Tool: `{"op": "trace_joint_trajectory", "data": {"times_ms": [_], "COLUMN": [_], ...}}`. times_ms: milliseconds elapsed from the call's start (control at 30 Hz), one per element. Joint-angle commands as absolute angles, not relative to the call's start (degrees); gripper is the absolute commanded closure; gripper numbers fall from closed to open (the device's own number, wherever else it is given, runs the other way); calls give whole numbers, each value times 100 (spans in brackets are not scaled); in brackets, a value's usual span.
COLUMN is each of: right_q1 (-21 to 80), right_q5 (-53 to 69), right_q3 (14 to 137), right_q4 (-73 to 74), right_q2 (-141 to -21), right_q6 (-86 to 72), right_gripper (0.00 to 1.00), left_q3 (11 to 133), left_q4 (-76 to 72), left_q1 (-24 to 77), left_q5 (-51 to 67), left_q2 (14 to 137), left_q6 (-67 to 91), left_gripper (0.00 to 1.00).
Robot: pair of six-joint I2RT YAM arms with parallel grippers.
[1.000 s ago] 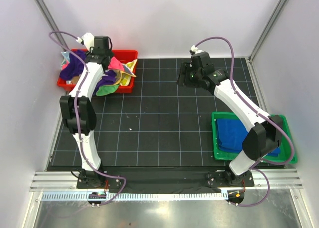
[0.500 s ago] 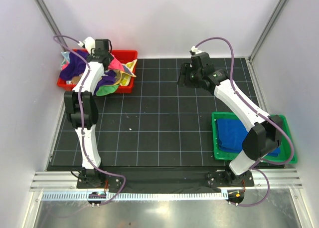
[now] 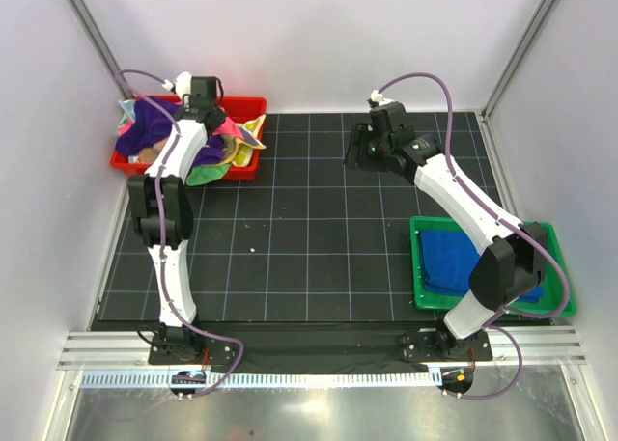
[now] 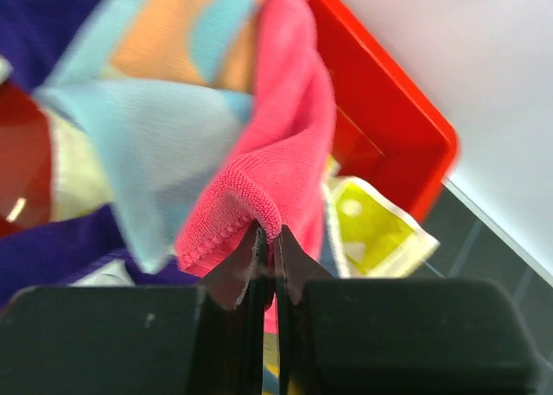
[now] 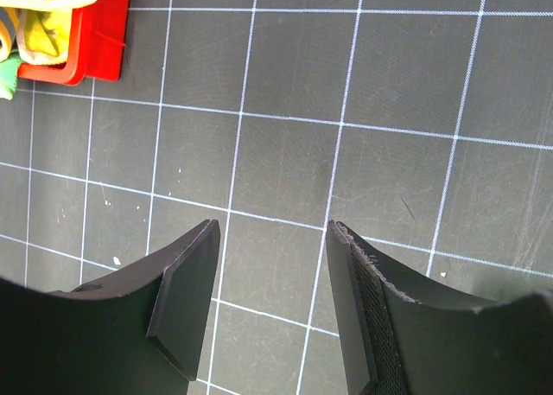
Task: Fold and stack the towels
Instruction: Grab crumpled towel
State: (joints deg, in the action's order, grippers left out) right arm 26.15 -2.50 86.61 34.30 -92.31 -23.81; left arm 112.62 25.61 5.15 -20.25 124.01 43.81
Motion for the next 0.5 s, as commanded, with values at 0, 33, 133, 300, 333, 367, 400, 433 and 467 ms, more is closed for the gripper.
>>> {"op": "trace_joint_trajectory", "data": {"times_ms": [0, 33, 133, 300, 333, 367, 400, 433, 467], "right_q1": [2628, 2628, 2628, 2619, 2628, 2628, 2628, 2628, 2628], "right_q5": [-351, -352, -378, -466, -475, -475, -475, -475, -466], "right_q3": [8719, 8727, 8728, 8719, 8719, 8710, 8710, 8719, 8710], "right_q4": [3305, 3305, 3305, 3357, 3366, 3358, 3366, 3366, 3358], "right_q2": [-9114, -9114, -9123, -9123, -9114, -9114, -9106, -9114, -9106], "right_q6": [-2294, -2294, -2285, -2241, -2241, -2233, -2232, -2241, -2241], "right_gripper": [41, 41, 41, 41, 41, 41, 41, 41, 41], "left_q3": [11627, 11628, 11532, 11637, 11645, 11611, 11602, 11593, 11575], "left_q4": [2145, 1997, 1654, 1670, 1679, 1661, 1670, 1661, 1652], "left_q1": [720, 756, 896, 941, 949, 941, 949, 932, 932], "left_q5": [-1365, -1284, -1029, -1221, -1291, -1423, -1485, -1529, -1573], "left_q2": [12498, 12550, 12577, 12718, 12709, 12648, 12613, 12578, 12525], "left_q6": [4140, 4096, 3973, 4078, 4069, 4035, 3965, 3912, 3868], "left_gripper": [94, 94, 93, 53, 48, 44, 42, 40, 38]}}
